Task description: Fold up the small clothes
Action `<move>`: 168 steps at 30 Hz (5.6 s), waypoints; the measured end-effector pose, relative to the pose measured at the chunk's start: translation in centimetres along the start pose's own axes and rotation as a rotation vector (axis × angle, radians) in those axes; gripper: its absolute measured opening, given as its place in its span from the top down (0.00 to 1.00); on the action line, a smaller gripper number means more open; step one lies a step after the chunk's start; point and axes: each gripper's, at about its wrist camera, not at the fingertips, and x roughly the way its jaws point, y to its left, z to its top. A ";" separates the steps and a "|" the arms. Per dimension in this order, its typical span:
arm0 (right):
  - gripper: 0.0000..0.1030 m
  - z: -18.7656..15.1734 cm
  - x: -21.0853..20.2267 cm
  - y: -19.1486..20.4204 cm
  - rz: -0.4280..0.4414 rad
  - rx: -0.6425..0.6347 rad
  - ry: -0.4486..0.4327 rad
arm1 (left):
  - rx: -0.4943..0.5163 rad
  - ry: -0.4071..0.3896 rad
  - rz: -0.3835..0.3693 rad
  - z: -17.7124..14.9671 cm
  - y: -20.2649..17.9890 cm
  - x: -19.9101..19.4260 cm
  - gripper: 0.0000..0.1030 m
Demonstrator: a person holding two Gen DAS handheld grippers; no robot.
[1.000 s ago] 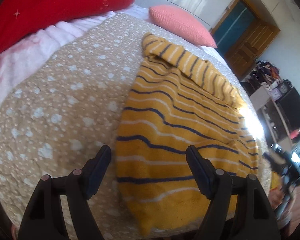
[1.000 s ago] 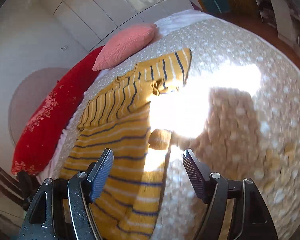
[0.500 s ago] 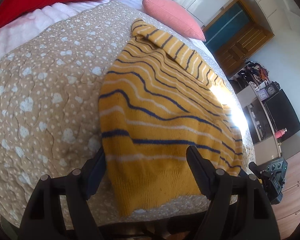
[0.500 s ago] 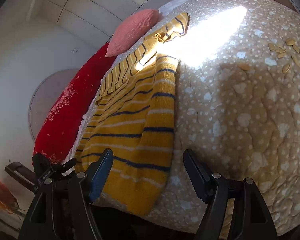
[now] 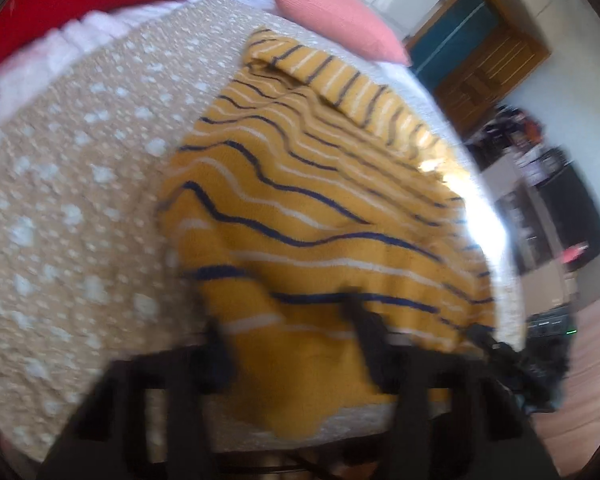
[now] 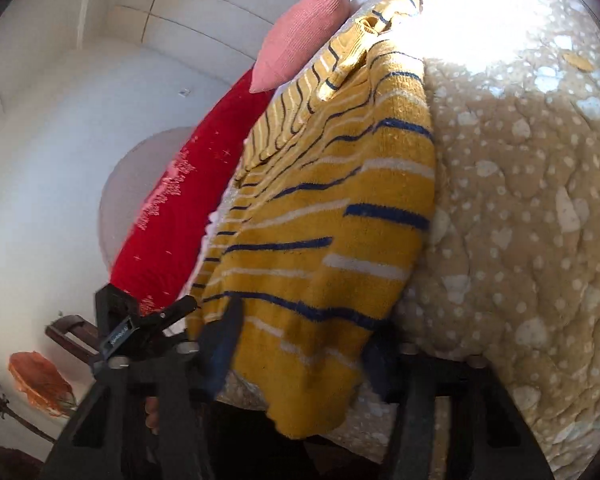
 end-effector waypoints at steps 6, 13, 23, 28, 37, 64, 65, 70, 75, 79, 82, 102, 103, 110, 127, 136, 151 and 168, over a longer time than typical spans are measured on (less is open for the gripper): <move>0.88 0.1 -1.2 -0.3 0.017 0.017 0.022 | -0.006 -0.016 -0.027 -1.4 -0.6 -2.9 0.91; 0.89 -1.8 -7.2 0.2 0.027 0.000 -0.031 | 0.065 -0.057 -0.018 -5.4 -2.3 -7.5 0.92; 0.88 -5.7 -8.8 0.5 0.046 0.013 0.021 | 0.047 -0.047 0.024 -8.1 -0.8 -7.9 0.92; 0.88 -4.4 -8.9 1.8 0.037 -0.029 0.005 | 0.064 -0.089 0.041 -7.0 -1.0 -8.8 0.92; 0.88 -0.5 -8.2 6.3 0.040 -0.157 -0.048 | 0.114 -0.158 0.046 -2.5 -2.6 -9.7 0.92; 0.88 17.9 0.1 7.6 -0.126 -0.163 -0.154 | 0.143 -0.171 0.117 17.1 -6.4 0.3 0.92; 0.88 18.4 0.6 7.3 -0.132 -0.160 -0.150 | 0.139 -0.163 0.122 17.5 -6.4 0.8 0.92; 0.88 21.0 3.5 5.9 -0.177 -0.146 -0.125 | 0.106 -0.127 0.145 20.4 -6.1 3.9 0.92; 0.84 24.0 6.3 2.9 -0.182 -0.064 -0.099 | -0.001 -0.071 0.125 23.0 -4.2 7.3 0.89; 0.76 25.9 8.1 0.2 -0.145 0.042 -0.080 | -0.071 -0.009 0.085 24.5 -2.5 9.9 0.88; 0.53 27.1 9.4 -1.2 -0.125 0.089 -0.075 | -0.101 0.012 -0.013 25.5 -1.9 10.5 0.76; 0.21 26.9 6.4 1.3 -0.388 -0.160 -0.098 | 0.031 -0.094 0.159 20.1 1.2 4.4 0.35; 0.21 26.4 6.7 1.5 -0.417 -0.196 -0.071 | 0.049 -0.092 0.169 19.2 1.1 4.3 0.35; 0.84 27.5 8.2 -3.0 -0.651 -0.138 0.013 | 0.019 -0.084 0.227 14.7 2.5 5.5 0.35; 0.38 17.1 0.5 1.0 -0.610 -0.230 -0.051 | -0.021 -0.187 0.063 12.3 3.2 6.9 0.24; 0.91 17.3 -1.9 -1.0 -0.615 -0.158 -0.074 | -0.049 -0.206 0.047 12.1 3.9 5.7 0.33; 0.63 23.1 6.0 3.9 -0.570 -0.202 -0.063 | -0.096 -0.366 0.169 12.6 6.7 0.4 0.33; 0.51 19.1 22.3 19.5 -0.393 -0.537 0.169 | -0.251 -0.368 0.171 13.3 11.9 -0.6 0.29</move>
